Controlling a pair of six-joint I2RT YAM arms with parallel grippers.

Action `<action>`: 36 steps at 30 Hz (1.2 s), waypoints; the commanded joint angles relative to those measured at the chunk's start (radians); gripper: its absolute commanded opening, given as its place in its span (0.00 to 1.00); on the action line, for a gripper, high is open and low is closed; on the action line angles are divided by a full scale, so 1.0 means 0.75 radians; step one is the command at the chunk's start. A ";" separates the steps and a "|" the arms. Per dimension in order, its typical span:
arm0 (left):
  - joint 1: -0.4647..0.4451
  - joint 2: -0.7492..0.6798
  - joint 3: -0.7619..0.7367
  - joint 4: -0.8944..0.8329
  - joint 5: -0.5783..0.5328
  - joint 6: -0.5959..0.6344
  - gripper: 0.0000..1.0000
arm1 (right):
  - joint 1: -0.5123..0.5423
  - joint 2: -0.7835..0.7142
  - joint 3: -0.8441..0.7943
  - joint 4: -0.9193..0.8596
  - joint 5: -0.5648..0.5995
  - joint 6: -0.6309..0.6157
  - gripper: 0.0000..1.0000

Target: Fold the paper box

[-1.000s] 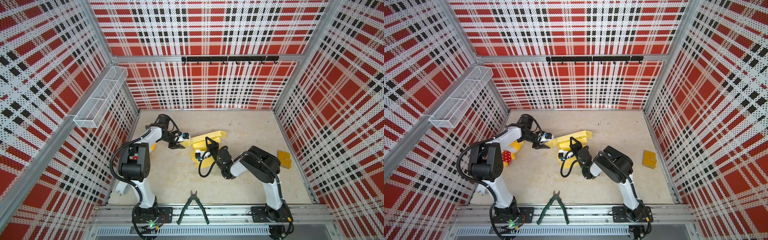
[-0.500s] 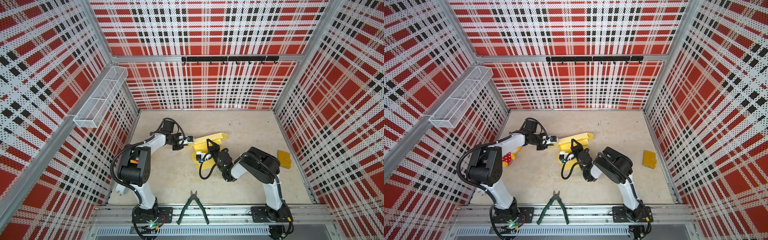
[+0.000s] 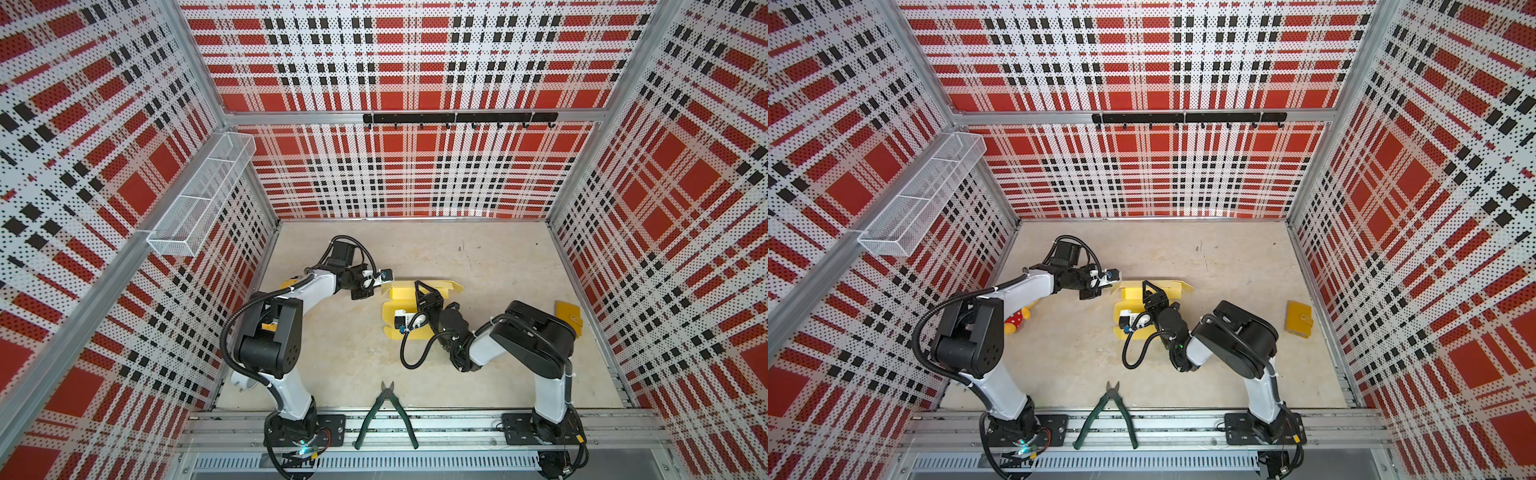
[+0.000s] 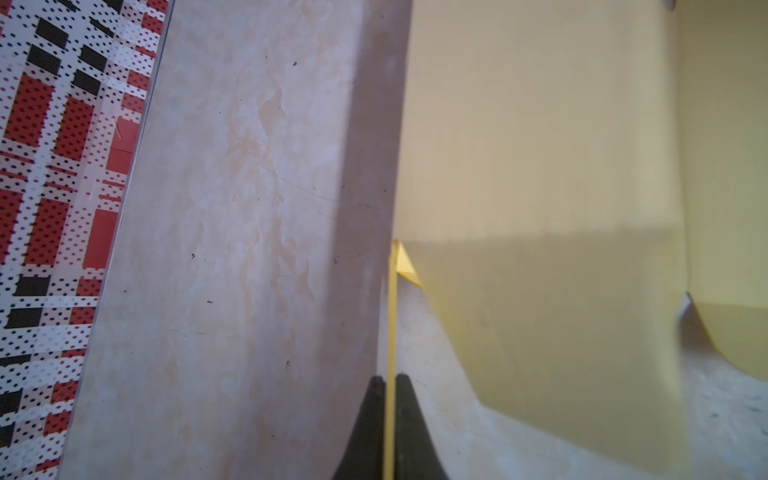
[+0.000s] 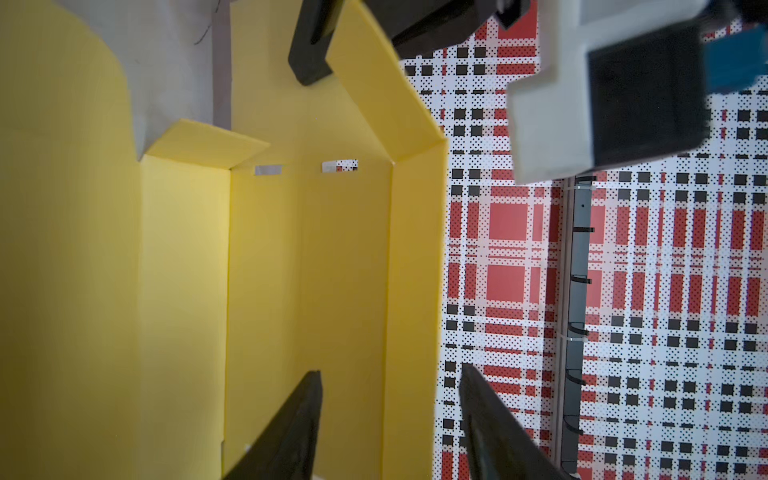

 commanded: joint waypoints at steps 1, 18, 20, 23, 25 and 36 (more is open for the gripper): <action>-0.008 -0.042 -0.013 0.037 -0.025 -0.072 0.09 | 0.035 -0.136 -0.031 -0.153 0.007 0.200 0.58; -0.026 -0.073 -0.107 0.144 -0.077 -0.162 0.09 | -0.274 -0.660 0.710 -1.985 -0.740 2.377 0.65; -0.029 -0.078 -0.117 0.161 -0.083 -0.173 0.09 | -0.301 -0.650 0.711 -1.967 -0.770 2.741 0.65; -0.033 -0.083 -0.127 0.188 -0.086 -0.193 0.09 | -0.339 -0.677 0.571 -1.745 -0.856 3.227 0.64; -0.033 -0.085 -0.135 0.205 -0.086 -0.196 0.09 | -0.352 -0.673 0.467 -1.607 -0.874 3.498 0.62; -0.051 -0.093 -0.175 0.294 -0.122 -0.253 0.10 | -0.367 -0.429 0.273 -0.956 -0.939 4.197 0.62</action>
